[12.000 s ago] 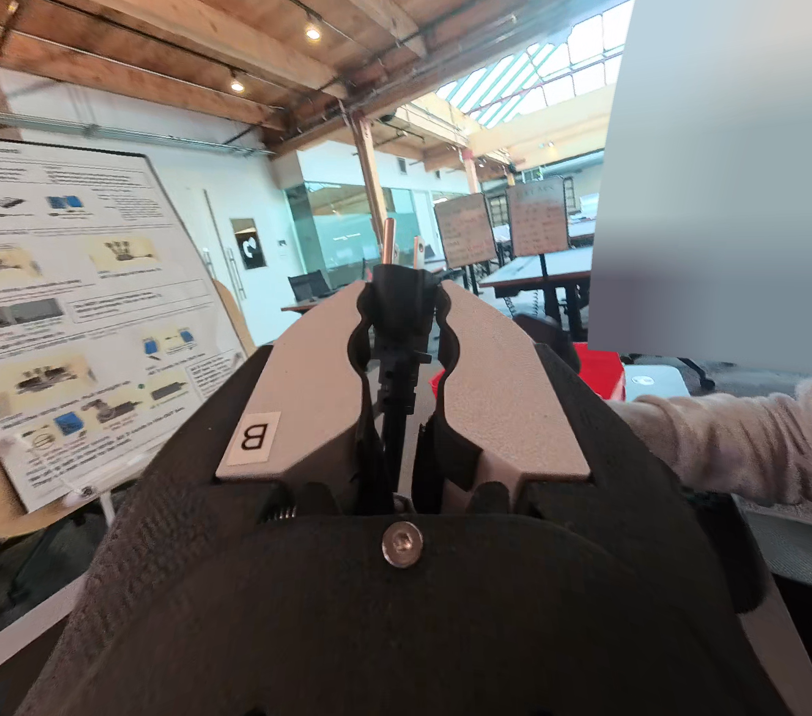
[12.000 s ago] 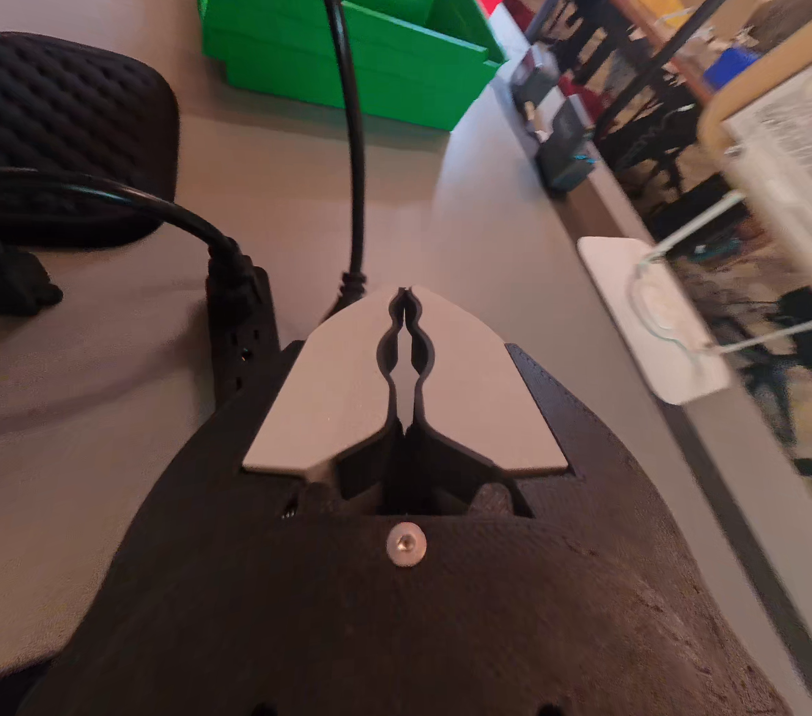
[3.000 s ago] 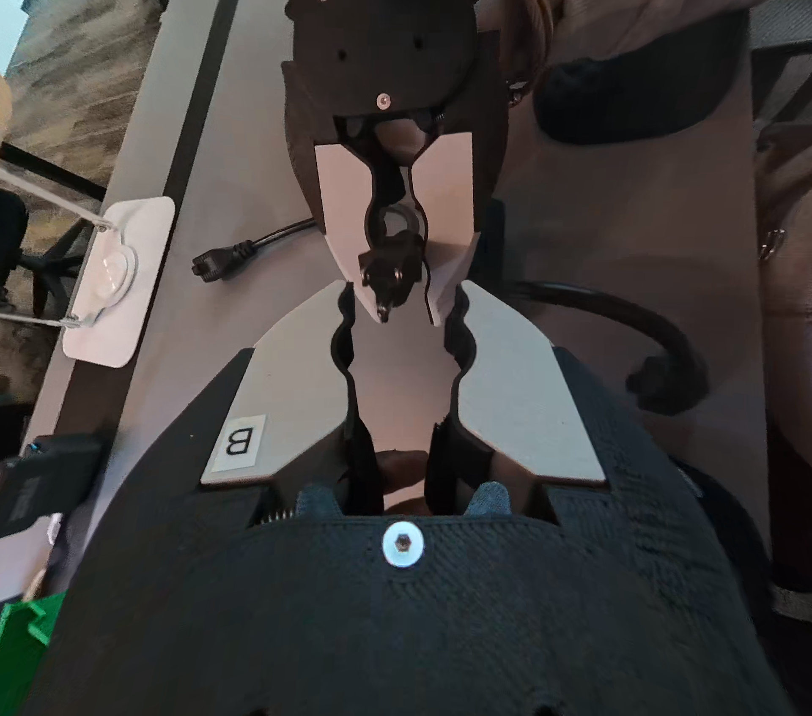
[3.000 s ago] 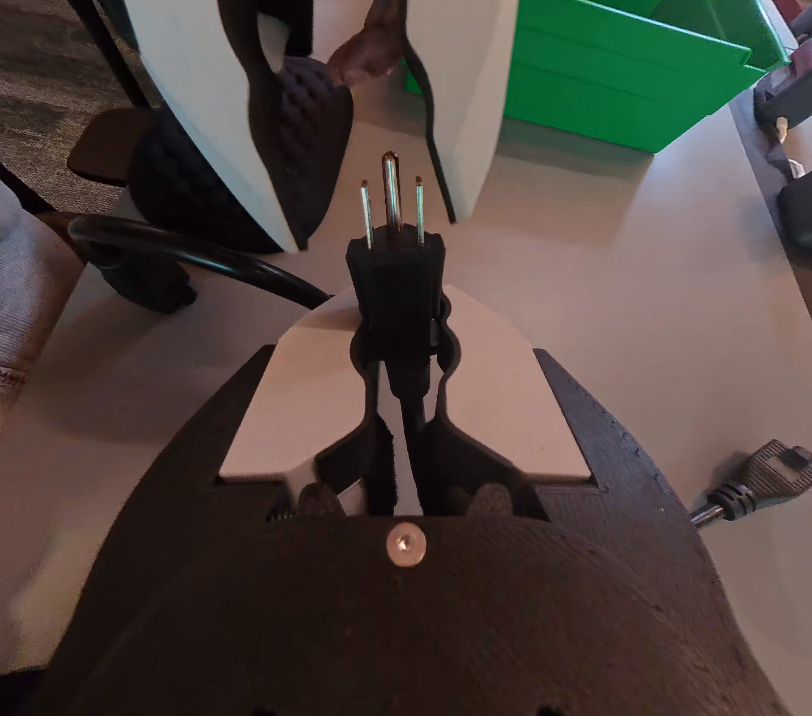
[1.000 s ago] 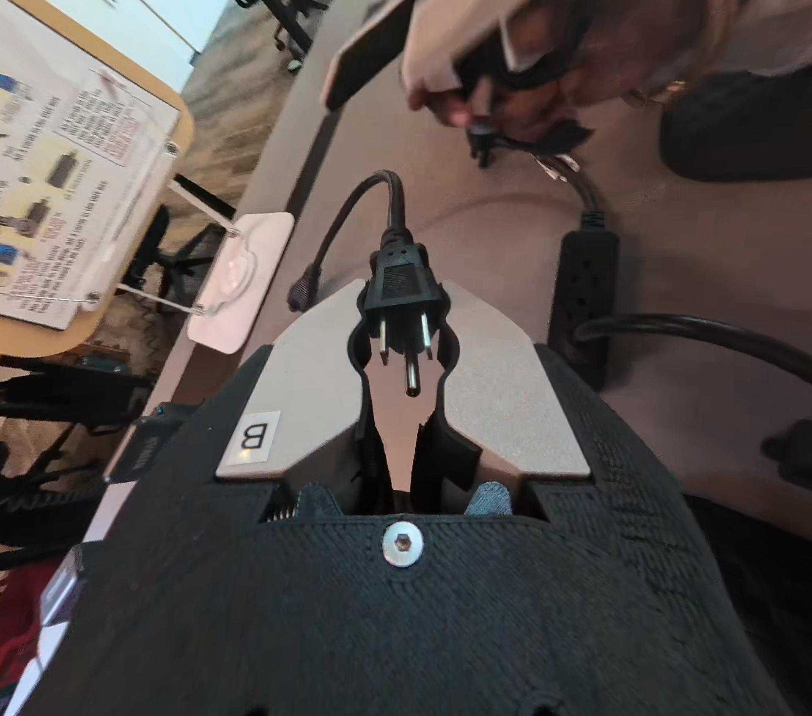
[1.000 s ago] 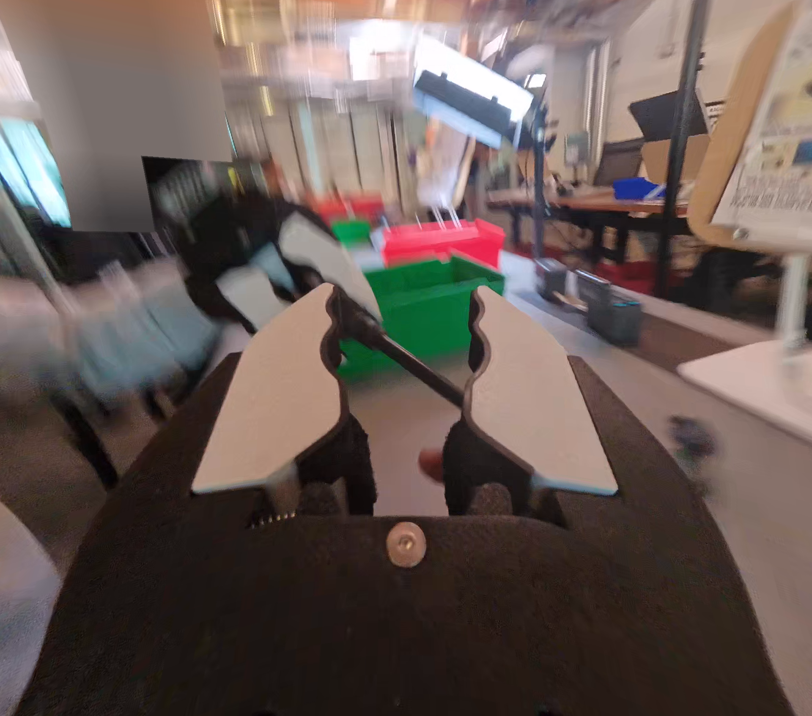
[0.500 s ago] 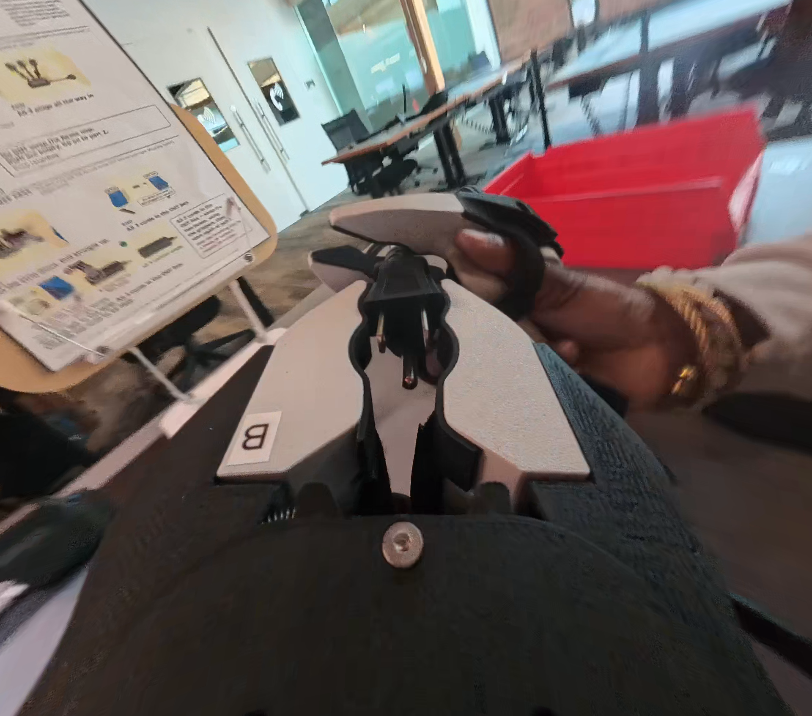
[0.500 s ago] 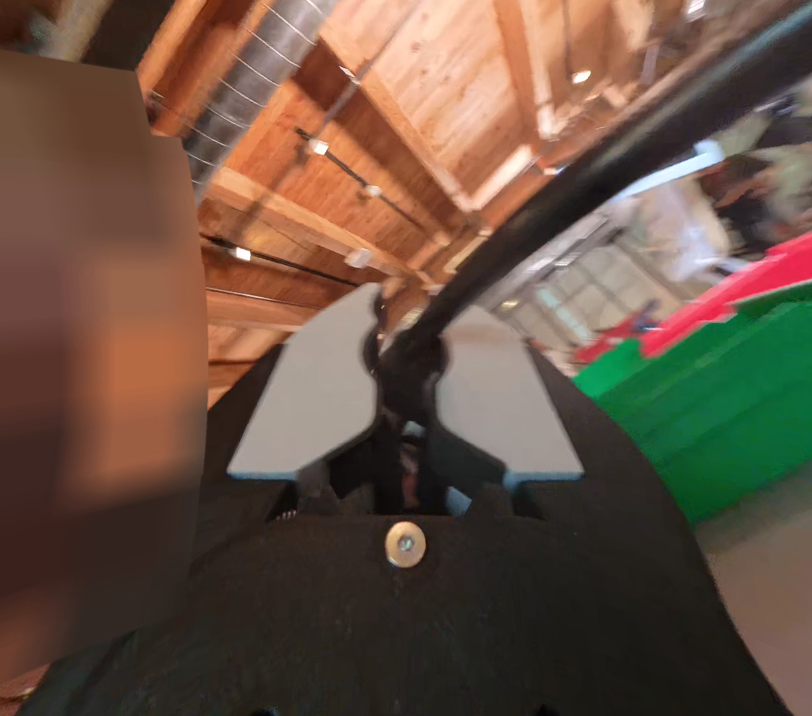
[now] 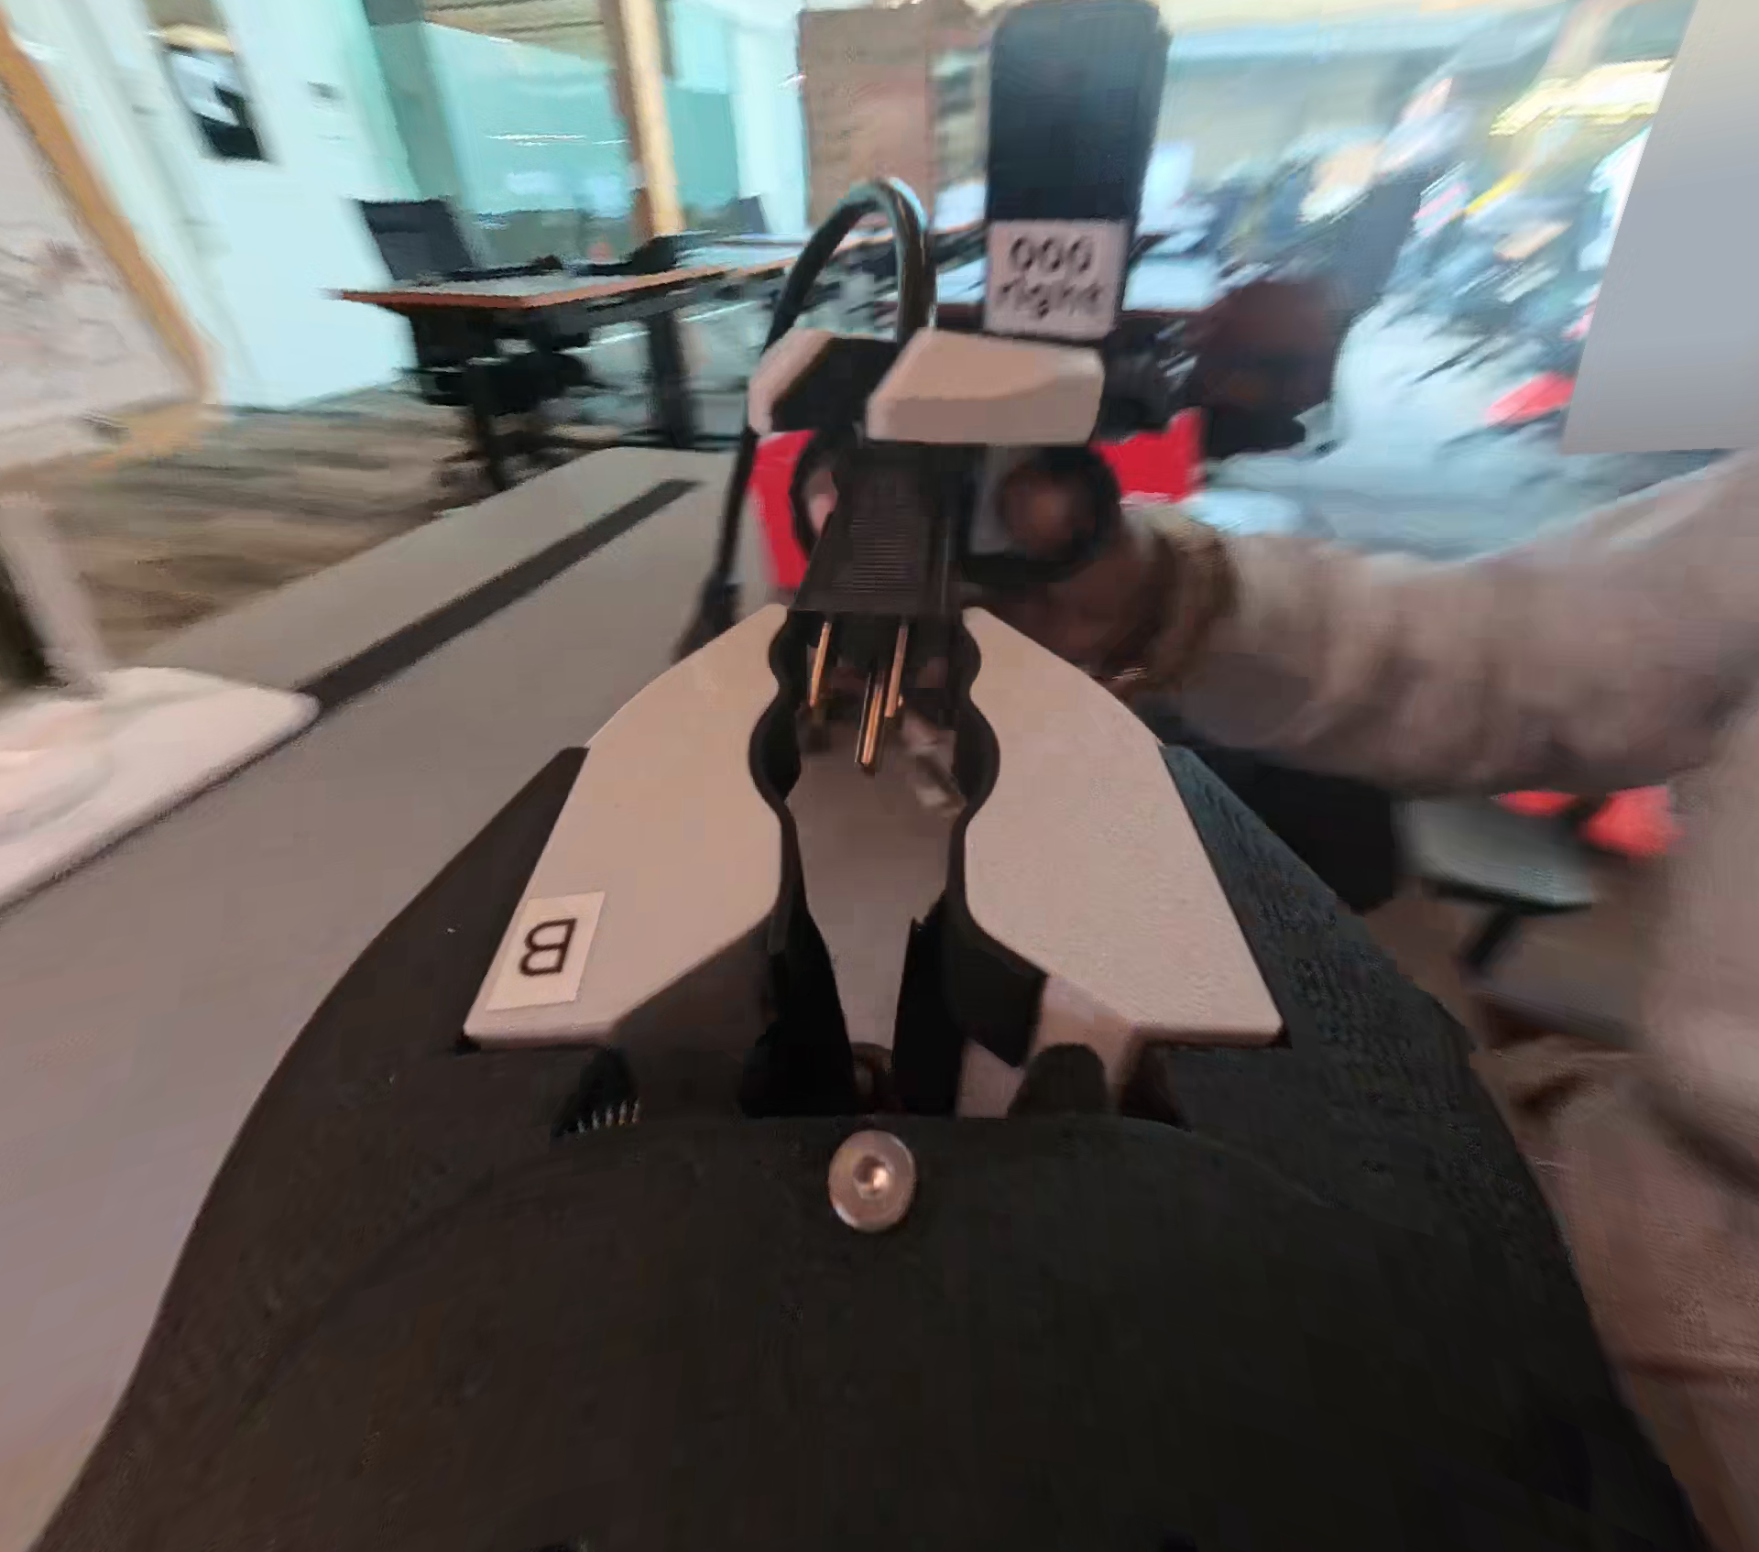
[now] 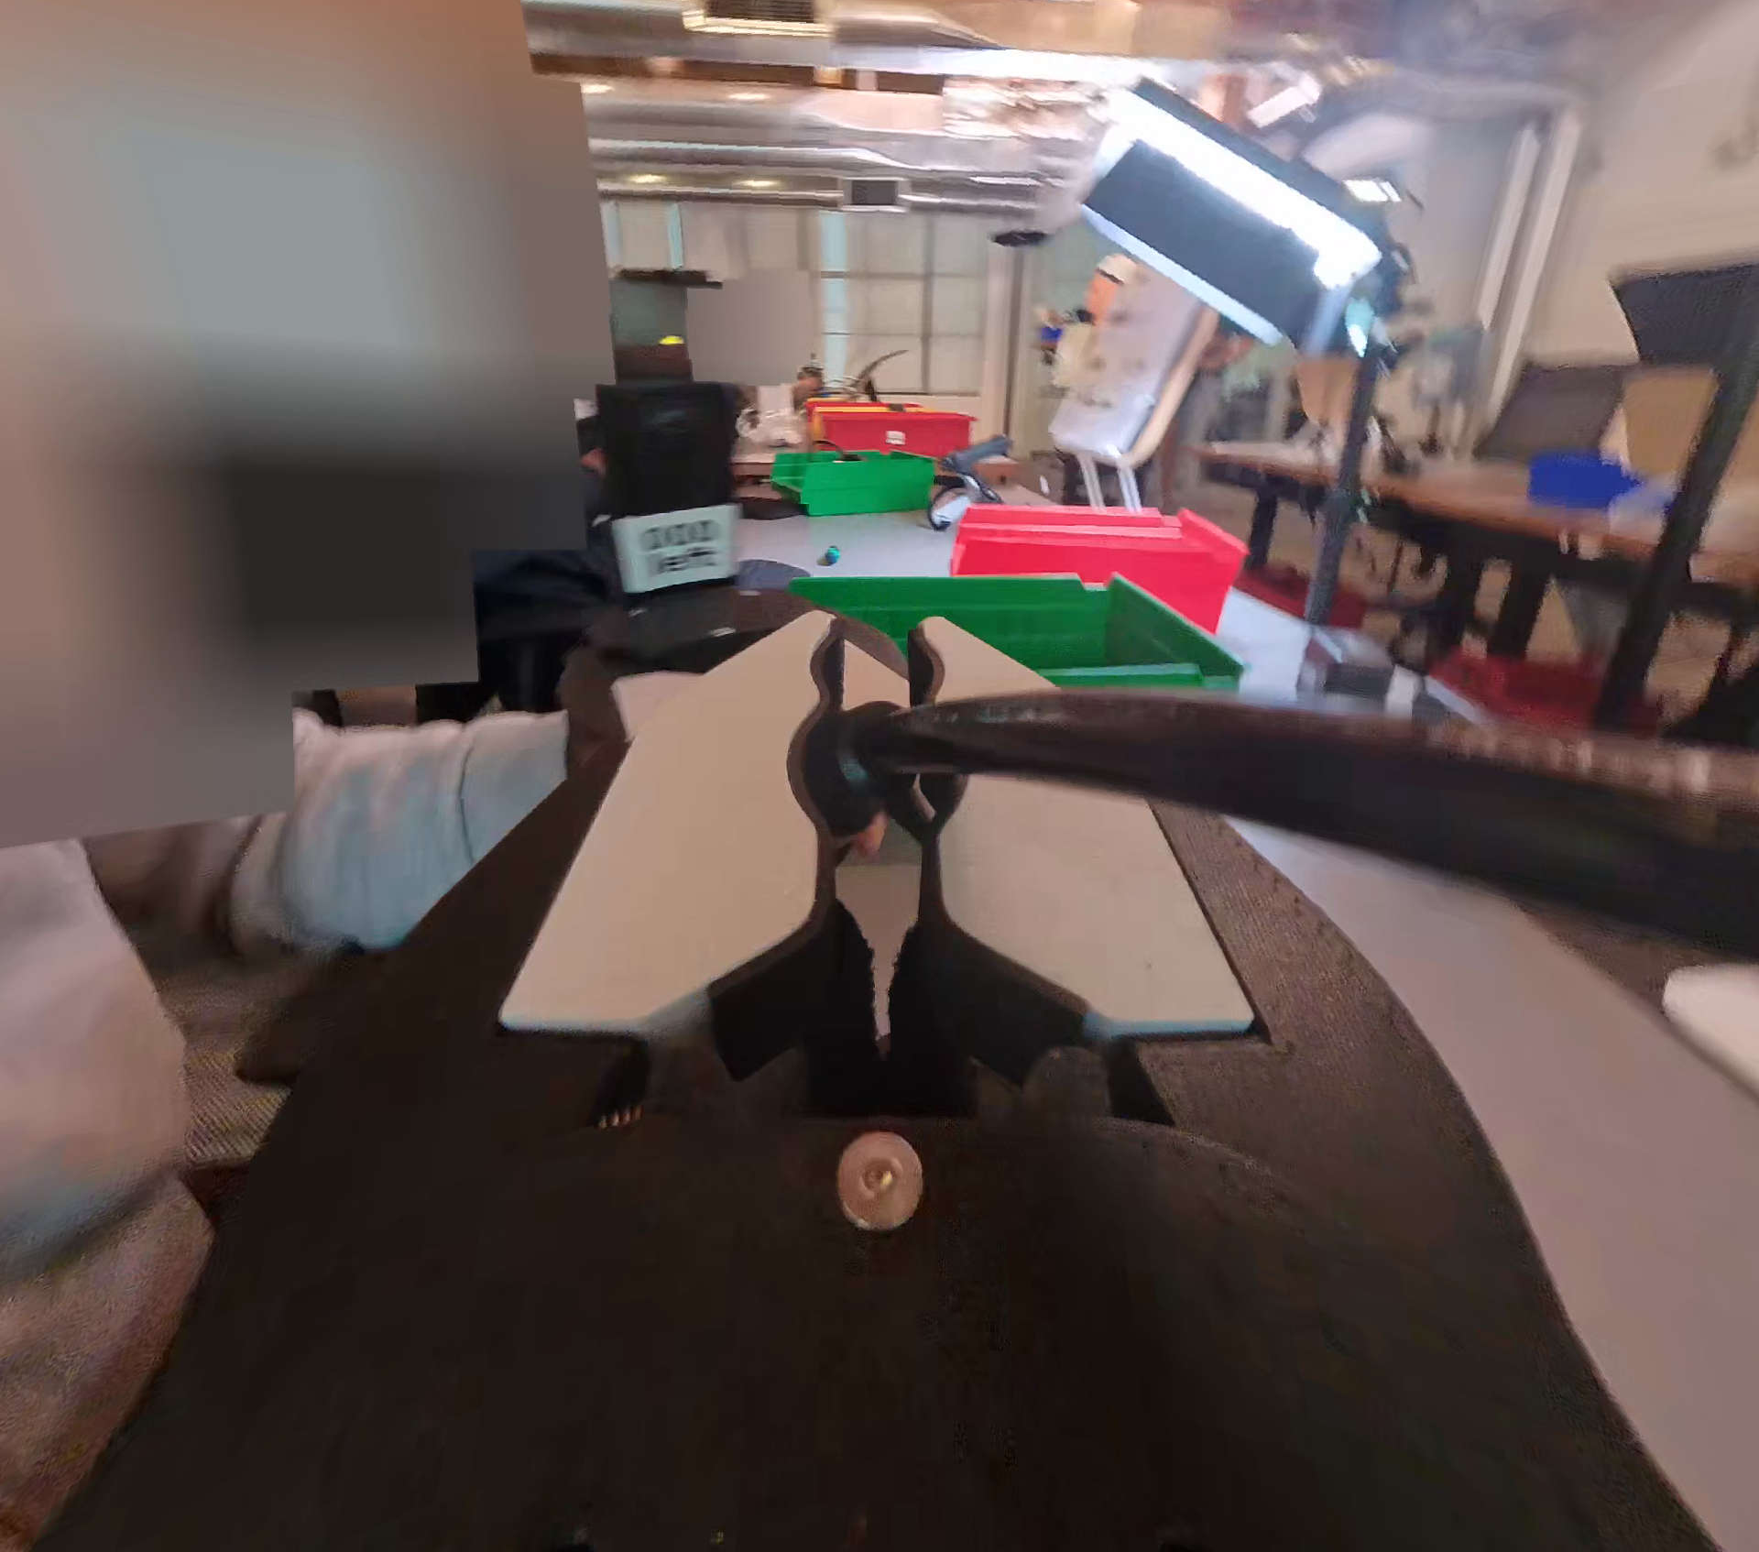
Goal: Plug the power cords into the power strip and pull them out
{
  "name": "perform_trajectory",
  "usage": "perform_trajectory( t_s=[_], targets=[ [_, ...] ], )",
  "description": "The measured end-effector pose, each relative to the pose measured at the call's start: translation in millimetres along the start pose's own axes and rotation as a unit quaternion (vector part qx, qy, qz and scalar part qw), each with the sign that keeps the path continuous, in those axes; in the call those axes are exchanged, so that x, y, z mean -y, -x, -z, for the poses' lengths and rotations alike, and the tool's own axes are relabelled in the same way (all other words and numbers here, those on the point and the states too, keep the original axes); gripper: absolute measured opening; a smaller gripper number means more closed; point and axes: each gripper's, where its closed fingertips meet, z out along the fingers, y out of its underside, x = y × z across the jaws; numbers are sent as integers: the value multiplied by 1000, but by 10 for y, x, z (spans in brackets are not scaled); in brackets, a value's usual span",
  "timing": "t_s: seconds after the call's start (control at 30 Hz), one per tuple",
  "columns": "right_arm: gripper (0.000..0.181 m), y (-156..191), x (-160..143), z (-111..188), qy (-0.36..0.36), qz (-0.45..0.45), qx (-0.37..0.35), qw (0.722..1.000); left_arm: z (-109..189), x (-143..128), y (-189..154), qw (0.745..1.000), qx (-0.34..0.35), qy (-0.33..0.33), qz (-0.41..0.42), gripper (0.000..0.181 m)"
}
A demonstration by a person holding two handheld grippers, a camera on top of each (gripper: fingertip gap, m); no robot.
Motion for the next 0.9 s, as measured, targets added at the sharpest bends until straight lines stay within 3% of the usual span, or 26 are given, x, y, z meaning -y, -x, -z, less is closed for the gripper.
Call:
perform_trajectory(
  t_s=[0.07,0.1,0.2,0.33,0.53,0.7,0.83,0.9],
  targets=[
    [16,96,-28,4,21,38,32,999,26,1,-80,997,-50,-20,56,27],
    [16,126,-65,6,38,39,47,997,25,-33,-87,997,-50,-20,48,27],
    [41,143,-279,11,126,44,53,990,71,-5,-65,999,-33,-39,13,27],
    [27,182,-296,11,135,24,66,988,88,-42,-70,999,-27,-25,-26,28],
    [25,179,-420,64,191,28,64,979,67,-172,-45,998,-7,5,-65,28],
    [26,185,-542,244,257,41,65,963,223,-390,-93,986,-25,109,-126,42],
    [26,235,-793,421,353,29,78,932,574,-766,-183,971,-78,212,-81,48],
    [26,280,-950,453,395,20,88,914,630,-981,-172,962,-73,257,-62,54]
  ],
)
